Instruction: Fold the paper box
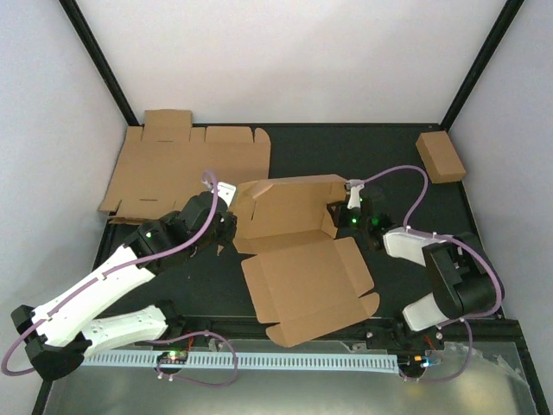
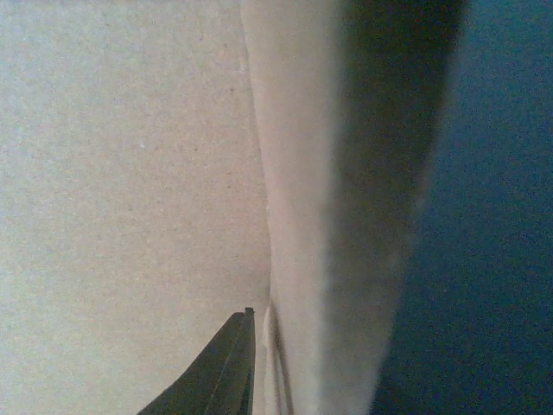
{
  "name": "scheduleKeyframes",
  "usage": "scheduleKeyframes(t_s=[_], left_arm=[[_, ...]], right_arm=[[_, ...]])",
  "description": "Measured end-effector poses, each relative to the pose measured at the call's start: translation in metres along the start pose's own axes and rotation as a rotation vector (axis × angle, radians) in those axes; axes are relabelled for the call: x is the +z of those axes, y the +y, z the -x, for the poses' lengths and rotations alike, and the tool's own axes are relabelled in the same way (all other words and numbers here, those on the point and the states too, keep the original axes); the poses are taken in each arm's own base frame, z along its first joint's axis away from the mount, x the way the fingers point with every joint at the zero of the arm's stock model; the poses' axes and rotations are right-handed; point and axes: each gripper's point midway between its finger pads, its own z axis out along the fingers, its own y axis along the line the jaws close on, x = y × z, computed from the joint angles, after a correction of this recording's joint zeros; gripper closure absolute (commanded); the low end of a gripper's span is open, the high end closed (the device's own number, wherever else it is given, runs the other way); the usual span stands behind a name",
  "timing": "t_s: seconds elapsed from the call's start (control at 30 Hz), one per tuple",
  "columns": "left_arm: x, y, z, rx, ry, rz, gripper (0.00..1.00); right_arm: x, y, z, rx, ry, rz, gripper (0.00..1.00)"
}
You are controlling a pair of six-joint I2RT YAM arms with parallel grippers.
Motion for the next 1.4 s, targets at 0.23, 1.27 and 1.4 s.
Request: scheduleKeyframes(t_s=[0.23, 1.27, 1.4], left_arm=[[0.0, 0.0, -0.001, -0.008, 0.003, 0.001, 0.98], [-0.008, -0.002, 0.0, -0.033, -0.012, -0.037, 0.99], [-0.008, -0.002, 0.0, -0.034, -0.011, -0.039, 0.98]], right_arm=[[0.005, -0.002, 0.002, -0.019, -0.014, -0.042, 0.98], [-0.008, -0.003, -0.008, -0.012, -0.057, -0.036, 0.86], [-0.007, -0.001, -0.006, -0.004, -0.069, -0.026, 0.92]])
